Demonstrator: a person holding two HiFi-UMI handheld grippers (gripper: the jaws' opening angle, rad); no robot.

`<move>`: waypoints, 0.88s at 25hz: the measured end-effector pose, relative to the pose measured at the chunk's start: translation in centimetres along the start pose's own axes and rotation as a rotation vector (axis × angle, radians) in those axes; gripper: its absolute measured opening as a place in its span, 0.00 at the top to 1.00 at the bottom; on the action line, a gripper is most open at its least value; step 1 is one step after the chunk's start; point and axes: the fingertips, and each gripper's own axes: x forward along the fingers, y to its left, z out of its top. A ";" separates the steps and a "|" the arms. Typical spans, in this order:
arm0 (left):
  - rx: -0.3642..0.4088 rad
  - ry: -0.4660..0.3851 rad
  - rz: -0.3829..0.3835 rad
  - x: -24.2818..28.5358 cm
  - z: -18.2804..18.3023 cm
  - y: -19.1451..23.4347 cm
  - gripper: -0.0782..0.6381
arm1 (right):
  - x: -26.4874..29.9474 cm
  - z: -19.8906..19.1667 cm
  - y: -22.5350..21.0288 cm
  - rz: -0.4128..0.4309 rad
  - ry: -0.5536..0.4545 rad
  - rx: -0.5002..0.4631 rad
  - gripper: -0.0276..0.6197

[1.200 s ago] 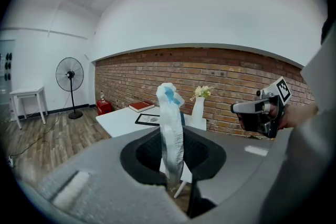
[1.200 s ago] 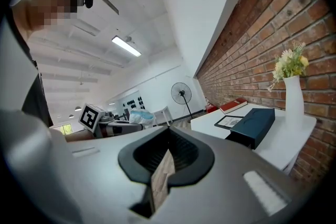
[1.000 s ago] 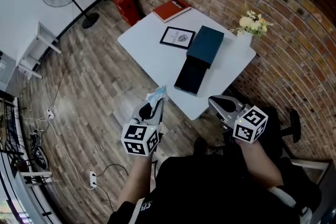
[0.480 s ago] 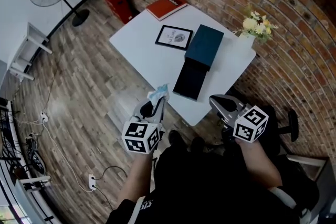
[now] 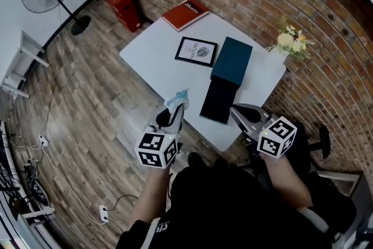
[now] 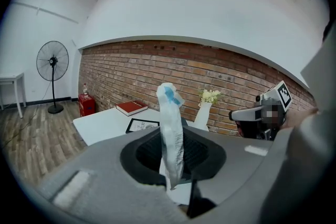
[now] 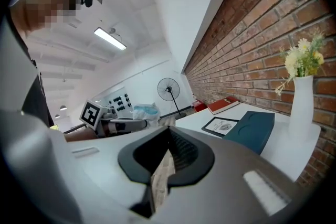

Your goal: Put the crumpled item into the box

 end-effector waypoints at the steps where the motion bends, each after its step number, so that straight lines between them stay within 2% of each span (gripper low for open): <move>1: -0.005 0.002 -0.011 0.2 0.0 0.4 0.80 | 0.4 0.1 0.1 -0.012 0.003 0.002 0.96; 7: -0.031 0.030 -0.069 2.8 -0.7 2.1 0.80 | 1.6 0.0 -0.2 -0.062 0.015 0.011 0.96; 13: -0.055 0.072 -0.123 6.2 -1.7 -0.1 0.80 | -0.6 -1.2 -3.7 -0.121 0.041 0.054 0.96; 22: -0.027 0.160 -0.140 11.2 -2.6 -3.8 0.80 | -1.6 -0.3 -8.8 -0.101 0.007 0.108 0.96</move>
